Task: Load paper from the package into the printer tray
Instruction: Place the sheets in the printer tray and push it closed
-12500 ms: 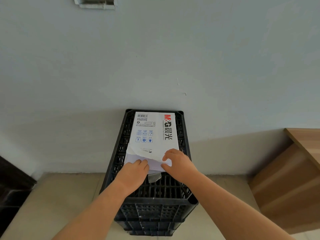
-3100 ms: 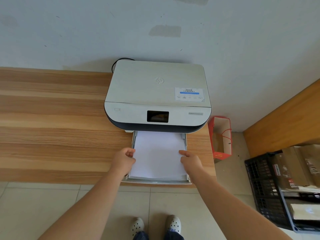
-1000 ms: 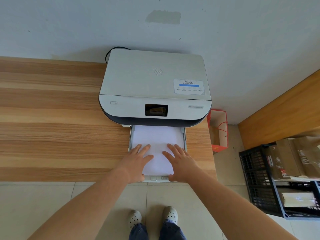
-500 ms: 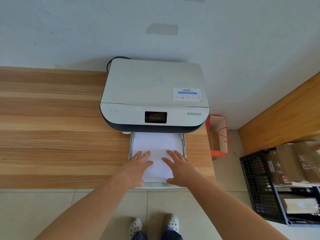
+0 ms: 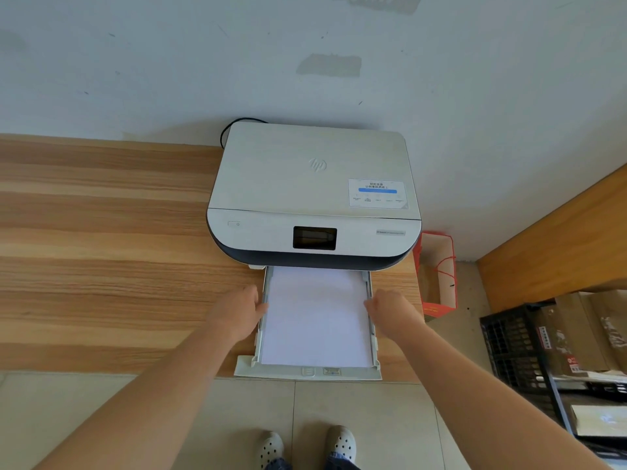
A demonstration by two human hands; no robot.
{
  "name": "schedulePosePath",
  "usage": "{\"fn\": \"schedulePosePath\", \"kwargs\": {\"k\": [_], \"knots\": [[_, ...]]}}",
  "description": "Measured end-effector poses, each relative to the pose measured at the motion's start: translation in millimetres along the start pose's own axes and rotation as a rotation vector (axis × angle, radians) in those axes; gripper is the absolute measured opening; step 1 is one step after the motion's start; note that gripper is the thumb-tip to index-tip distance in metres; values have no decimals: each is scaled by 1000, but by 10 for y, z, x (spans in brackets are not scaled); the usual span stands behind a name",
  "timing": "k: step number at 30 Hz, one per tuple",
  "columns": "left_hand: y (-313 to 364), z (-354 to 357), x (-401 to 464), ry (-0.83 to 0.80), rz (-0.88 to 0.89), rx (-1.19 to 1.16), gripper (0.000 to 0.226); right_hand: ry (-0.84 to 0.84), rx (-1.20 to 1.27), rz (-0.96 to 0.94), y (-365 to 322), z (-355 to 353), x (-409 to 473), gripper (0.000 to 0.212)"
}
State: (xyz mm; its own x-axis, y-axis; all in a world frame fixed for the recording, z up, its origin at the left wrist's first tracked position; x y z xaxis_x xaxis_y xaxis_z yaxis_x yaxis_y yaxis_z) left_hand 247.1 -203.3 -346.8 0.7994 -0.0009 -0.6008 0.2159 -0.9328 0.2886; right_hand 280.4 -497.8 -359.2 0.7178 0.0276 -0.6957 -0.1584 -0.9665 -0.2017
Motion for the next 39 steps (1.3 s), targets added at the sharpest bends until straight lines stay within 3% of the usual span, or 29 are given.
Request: {"fn": "schedulePosePath", "kwargs": {"k": [6,17,39], "knots": [[-25,178,171,-167,-69,-58,31,-137,-87,71,-37,58,114,27],[42,161,310,-166,-20,182,23,-163,-126,80,-78,63,115,30],[51,252,374,-144,-5,134,18,-102,-8,97,-126,81,137,24]]}}
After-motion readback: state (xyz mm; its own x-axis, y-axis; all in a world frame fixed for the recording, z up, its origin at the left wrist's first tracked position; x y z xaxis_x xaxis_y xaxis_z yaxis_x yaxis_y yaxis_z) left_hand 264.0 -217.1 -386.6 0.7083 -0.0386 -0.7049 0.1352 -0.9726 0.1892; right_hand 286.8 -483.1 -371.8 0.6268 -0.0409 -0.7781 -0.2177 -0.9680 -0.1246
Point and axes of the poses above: each hand's wrist, its own x-axis towards the middle knuckle, its own z-axis out of the palm, y = z × x, the point moved 4 cm from there along x, towards the middle knuckle, and after that the axes turned 12 degrees about -y, right-handed, at the moved point
